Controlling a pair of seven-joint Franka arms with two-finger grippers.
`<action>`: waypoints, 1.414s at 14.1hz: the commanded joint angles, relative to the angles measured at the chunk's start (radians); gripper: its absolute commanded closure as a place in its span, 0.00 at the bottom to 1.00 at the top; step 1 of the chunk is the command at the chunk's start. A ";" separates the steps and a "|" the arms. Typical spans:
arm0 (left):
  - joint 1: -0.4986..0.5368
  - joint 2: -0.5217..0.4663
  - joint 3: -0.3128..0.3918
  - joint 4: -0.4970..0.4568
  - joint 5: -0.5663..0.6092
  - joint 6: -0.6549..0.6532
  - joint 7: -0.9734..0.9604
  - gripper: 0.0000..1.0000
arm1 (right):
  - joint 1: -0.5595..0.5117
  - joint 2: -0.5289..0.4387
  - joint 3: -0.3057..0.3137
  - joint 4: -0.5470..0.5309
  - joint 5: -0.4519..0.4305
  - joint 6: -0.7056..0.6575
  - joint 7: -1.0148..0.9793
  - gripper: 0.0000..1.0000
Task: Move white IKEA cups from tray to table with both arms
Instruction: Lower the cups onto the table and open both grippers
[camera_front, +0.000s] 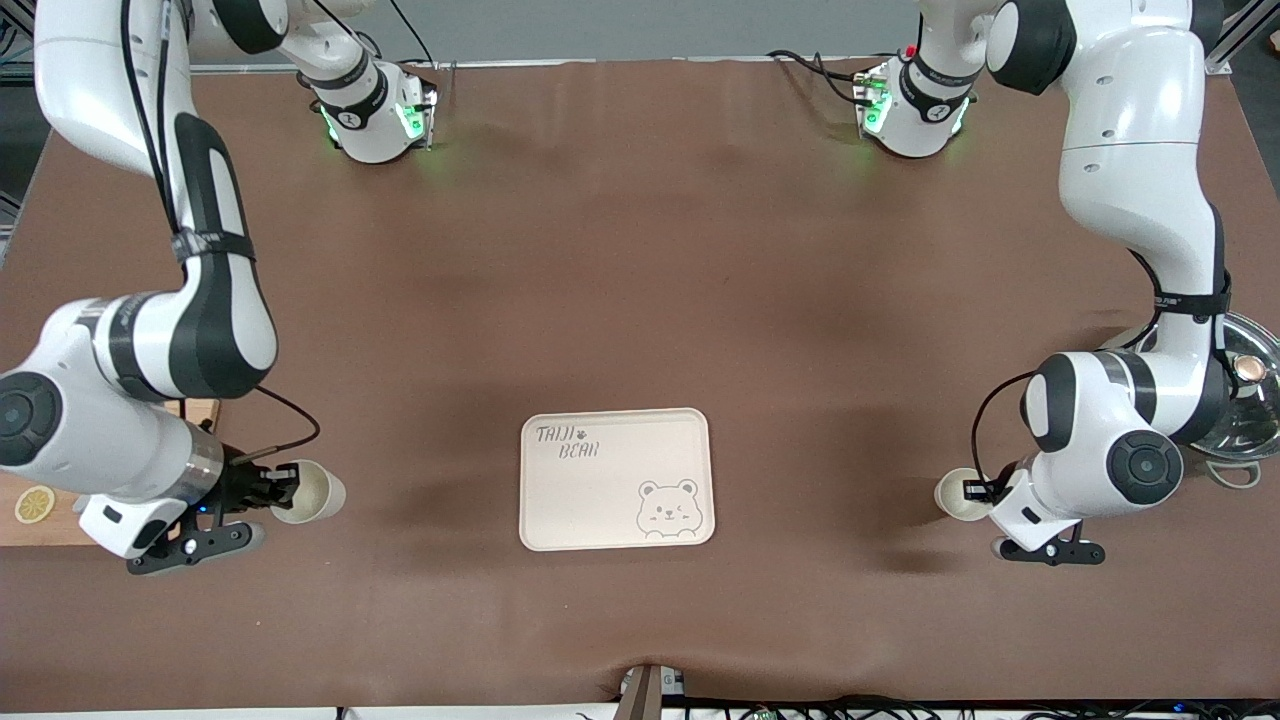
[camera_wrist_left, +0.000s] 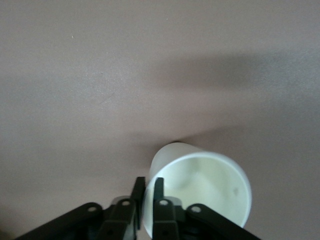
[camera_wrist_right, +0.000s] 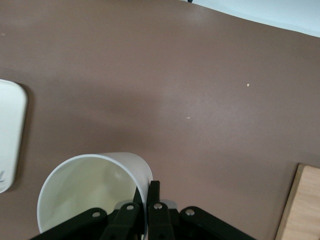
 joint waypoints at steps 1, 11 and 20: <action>0.009 0.001 -0.011 0.001 -0.041 0.020 0.021 0.71 | -0.046 0.057 0.014 -0.001 0.014 0.087 -0.073 1.00; 0.023 -0.047 -0.009 0.004 -0.043 0.003 0.133 0.00 | -0.051 0.176 0.015 -0.023 0.032 0.279 -0.080 1.00; 0.016 -0.212 -0.003 0.007 -0.034 -0.149 0.117 0.00 | -0.045 0.216 0.017 -0.028 0.047 0.347 -0.080 1.00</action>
